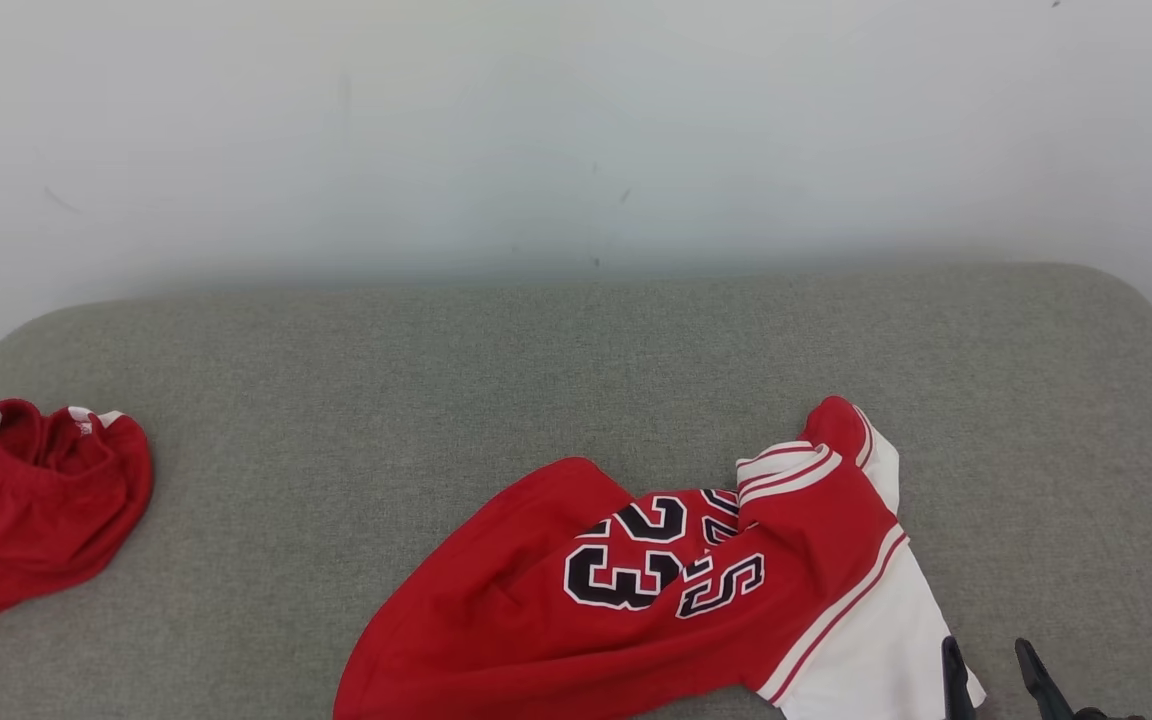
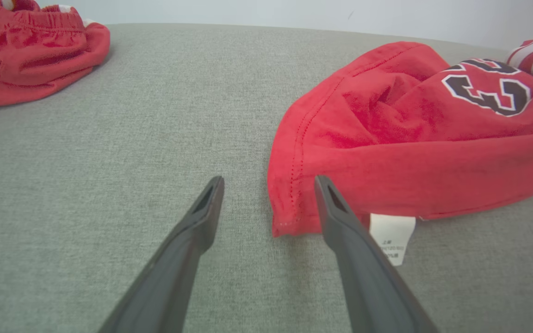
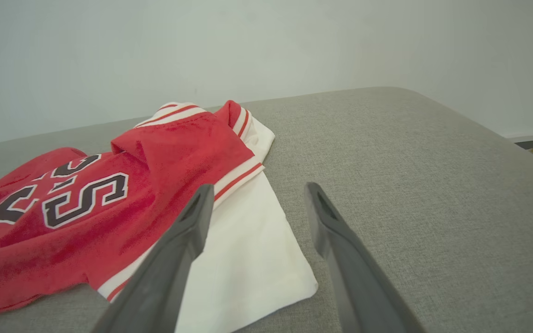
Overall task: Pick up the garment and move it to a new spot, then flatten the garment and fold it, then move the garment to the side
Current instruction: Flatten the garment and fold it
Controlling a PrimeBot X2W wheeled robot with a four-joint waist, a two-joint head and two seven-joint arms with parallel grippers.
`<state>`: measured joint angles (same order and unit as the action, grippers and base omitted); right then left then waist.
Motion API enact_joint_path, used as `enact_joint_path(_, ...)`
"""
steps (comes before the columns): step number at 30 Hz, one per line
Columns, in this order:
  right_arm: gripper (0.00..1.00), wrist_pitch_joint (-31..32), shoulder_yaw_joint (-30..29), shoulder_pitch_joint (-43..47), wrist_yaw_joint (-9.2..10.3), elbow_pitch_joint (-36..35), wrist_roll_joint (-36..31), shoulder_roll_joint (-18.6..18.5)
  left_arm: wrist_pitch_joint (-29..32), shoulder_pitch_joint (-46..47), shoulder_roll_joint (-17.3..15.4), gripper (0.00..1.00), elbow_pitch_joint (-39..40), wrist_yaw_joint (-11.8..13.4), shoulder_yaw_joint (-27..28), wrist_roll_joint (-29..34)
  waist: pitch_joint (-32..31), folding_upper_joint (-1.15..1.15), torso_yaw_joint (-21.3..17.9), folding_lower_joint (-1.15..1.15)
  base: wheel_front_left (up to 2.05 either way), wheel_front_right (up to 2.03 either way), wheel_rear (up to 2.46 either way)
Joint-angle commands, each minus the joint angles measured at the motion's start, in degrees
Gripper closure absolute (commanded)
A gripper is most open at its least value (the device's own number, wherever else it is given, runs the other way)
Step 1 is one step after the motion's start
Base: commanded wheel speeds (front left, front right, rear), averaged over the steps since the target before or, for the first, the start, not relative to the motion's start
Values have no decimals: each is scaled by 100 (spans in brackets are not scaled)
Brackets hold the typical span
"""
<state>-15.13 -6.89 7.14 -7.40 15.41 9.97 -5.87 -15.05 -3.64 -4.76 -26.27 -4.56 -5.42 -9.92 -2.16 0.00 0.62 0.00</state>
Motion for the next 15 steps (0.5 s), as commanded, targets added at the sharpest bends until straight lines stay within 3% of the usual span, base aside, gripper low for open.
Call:
enact_joint_path(1, 0, 0, 19, 16, -19, 132, -81, -71, -19, -80, 29, 0, -83, -24, -26, 41, 5, 0, -15, 0, 0, 0, 0)
enact_joint_path(15, 0, 30, -72, -551, -19, 1385, -213, -374, -19, 272, 98, 0, -596, -132, -95, 59, 176, 0, -23, 0, 0, 0, 0)
